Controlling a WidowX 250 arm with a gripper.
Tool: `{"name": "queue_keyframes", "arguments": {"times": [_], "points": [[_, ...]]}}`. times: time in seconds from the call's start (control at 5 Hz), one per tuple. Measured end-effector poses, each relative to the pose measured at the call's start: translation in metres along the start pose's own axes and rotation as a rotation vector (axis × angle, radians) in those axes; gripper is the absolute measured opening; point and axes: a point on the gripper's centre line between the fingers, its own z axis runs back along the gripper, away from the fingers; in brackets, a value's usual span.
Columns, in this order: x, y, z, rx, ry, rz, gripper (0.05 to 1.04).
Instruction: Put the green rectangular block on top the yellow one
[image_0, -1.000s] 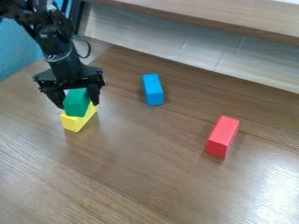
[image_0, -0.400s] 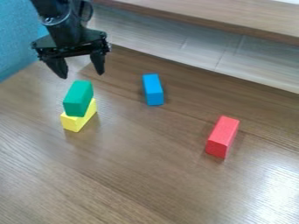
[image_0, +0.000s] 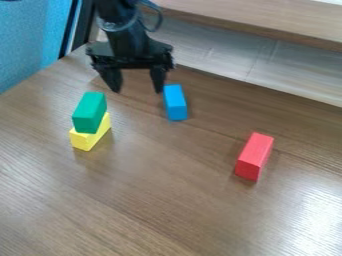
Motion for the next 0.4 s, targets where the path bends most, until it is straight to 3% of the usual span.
{"name": "queue_keyframes", "arguments": {"times": [0.2,0.4], "points": [[-0.0117,-0.0327,-0.008,-0.052,0.069,-0.076,1.0],[-0.0156,-0.0402,-0.0105,-0.077,0.06,-0.104,1.0]]}}
